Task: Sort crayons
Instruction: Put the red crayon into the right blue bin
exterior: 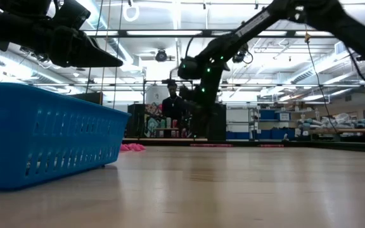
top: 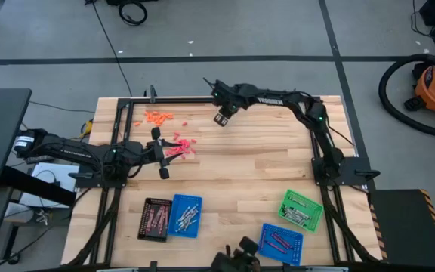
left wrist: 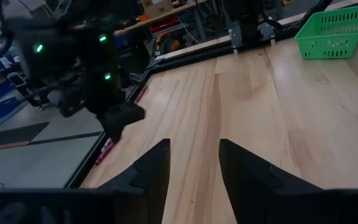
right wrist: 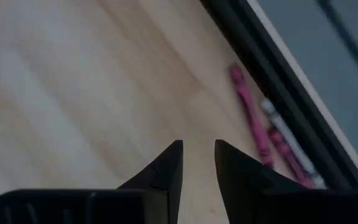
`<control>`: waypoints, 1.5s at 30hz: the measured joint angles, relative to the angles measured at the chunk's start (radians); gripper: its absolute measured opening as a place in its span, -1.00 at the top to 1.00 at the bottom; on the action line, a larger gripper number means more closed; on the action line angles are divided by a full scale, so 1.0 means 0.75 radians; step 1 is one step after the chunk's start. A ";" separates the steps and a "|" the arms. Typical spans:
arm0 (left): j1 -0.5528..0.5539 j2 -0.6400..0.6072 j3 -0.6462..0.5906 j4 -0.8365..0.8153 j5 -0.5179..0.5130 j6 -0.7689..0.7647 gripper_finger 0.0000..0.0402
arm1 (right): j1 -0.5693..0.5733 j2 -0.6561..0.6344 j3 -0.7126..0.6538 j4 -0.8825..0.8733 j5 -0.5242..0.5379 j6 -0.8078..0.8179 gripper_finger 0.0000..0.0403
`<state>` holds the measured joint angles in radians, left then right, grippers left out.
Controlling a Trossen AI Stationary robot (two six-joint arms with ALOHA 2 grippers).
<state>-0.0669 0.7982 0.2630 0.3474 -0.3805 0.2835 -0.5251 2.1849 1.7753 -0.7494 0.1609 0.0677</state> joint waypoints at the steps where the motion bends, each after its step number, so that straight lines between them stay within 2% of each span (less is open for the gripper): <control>1: 0.000 0.000 0.000 -0.005 0.000 -0.001 0.26 | -0.013 0.033 0.043 -0.041 -0.006 0.005 0.50; 10: -0.006 0.000 0.000 -0.012 0.000 -0.011 0.26 | -0.061 0.208 0.295 -0.192 -0.057 -0.024 0.35; 19: -0.006 0.000 0.000 -0.021 0.000 -0.015 0.26 | -0.078 0.199 0.303 -0.182 -0.102 -0.024 0.10; 42: -0.006 0.000 -0.001 -0.021 0.001 -0.016 0.26 | -0.134 0.205 0.320 -0.142 -0.102 -0.023 0.10; 45: -0.006 0.000 -0.001 -0.021 0.001 -0.016 0.26 | -0.140 0.205 0.319 -0.162 -0.142 -0.023 0.10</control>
<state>-0.0715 0.7982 0.2623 0.3319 -0.3801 0.2714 -0.6300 2.3388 2.0143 -0.8707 0.0546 0.0501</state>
